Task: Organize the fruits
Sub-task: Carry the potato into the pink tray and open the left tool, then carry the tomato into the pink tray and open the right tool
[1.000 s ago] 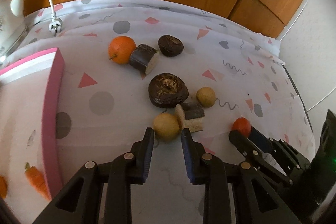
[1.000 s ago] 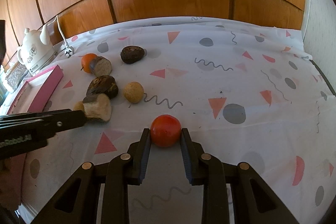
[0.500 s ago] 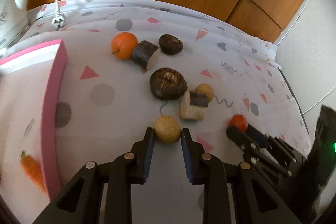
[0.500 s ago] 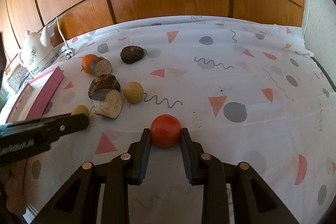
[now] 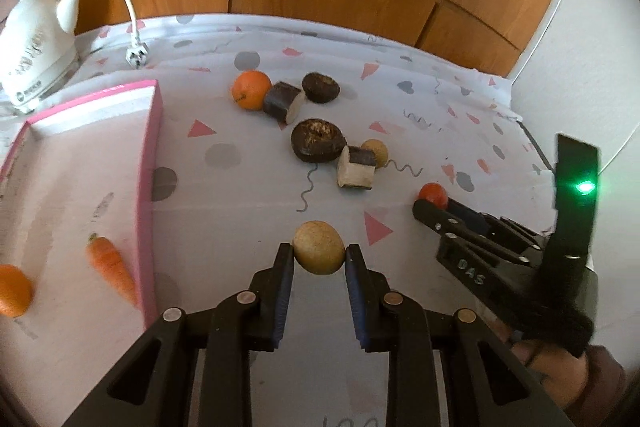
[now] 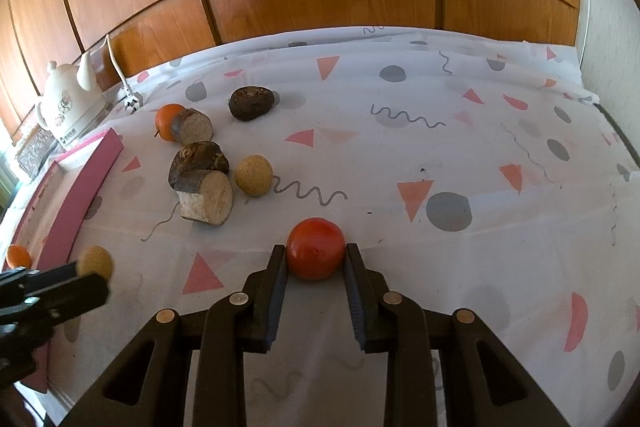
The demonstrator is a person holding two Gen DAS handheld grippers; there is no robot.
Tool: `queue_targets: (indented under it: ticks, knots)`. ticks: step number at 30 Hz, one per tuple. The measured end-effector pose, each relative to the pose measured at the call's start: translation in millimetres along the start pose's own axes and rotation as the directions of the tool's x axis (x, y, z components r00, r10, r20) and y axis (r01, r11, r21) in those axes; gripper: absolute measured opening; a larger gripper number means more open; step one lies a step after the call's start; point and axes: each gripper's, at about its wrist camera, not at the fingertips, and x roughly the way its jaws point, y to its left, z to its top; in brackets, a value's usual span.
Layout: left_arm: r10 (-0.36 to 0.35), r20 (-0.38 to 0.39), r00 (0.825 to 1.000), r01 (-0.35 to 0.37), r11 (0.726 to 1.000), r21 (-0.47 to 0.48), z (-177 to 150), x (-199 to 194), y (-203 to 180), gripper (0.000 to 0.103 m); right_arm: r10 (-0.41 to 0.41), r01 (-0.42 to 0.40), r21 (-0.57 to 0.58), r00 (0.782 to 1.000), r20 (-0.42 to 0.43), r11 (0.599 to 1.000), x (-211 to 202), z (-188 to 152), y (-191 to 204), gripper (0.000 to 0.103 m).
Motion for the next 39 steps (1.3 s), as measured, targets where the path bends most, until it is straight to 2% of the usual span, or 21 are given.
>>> queue_targets:
  ticks: [5, 11, 16, 21, 26, 28, 30, 36, 39]
  knots:
    - [0.015, 0.043, 0.999, -0.014, 1.000, -0.016, -3.3, -22.9, 11.7, 0.026, -0.044, 0.044, -0.037, 0.999, 0.000, 0.998, 0.0, 0.1, 7.1, 0.028]
    - [0.063, 0.083, 0.995, -0.056, 0.995, -0.084, -7.2, -46.7, 40.8, 0.026, -0.068, 0.067, -0.058, 0.998, -0.003, 0.996, -0.4, 0.4, 10.3, 0.028]
    - [0.127, 0.104, 0.986, -0.108, 0.979, -0.172, -7.0, -60.0, 78.0, 0.026, -0.088, 0.087, -0.086, 0.996, -0.007, 0.992, -2.9, -1.8, 15.3, 0.027]
    - [0.223, 0.104, 0.969, -0.196, 0.955, -0.221, -5.7, -62.9, 107.4, 0.026, -0.085, 0.083, -0.117, 0.996, -0.016, 0.990, -7.9, -7.6, 24.8, 0.027]
    - [0.305, 0.091, 0.948, -0.272, 0.925, -0.264, -8.2, -63.7, 127.0, 0.027, -0.069, 0.064, -0.139, 0.997, -0.029, 0.988, -11.3, -11.8, 36.1, 0.027]
    - [0.317, 0.087, 0.944, -0.285, 0.921, -0.268, -10.7, -65.2, 129.9, 0.028, -0.062, 0.056, -0.146, 0.998, -0.033, 0.988, -12.1, -13.1, 40.8, 0.027]
    - [0.329, 0.091, 0.940, -0.293, 0.916, -0.275, -13.9, -68.1, 132.1, 0.035, -0.051, 0.045, -0.152, 0.998, -0.039, 0.987, -12.9, -14.3, 45.7, 0.027]
    - [0.334, 0.110, 0.936, -0.292, 0.913, -0.285, -21.9, -82.1, 132.7, 0.036, 0.007, -0.018, -0.165, 0.998, -0.063, 0.986, -15.4, -16.4, 62.2, 0.027]
    - [0.339, 0.124, 0.933, -0.293, 0.911, -0.289, -24.7, -89.5, 132.3, 0.042, 0.051, -0.061, -0.180, 0.997, -0.064, 0.982, -20.3, -16.4, 75.6, 0.027]
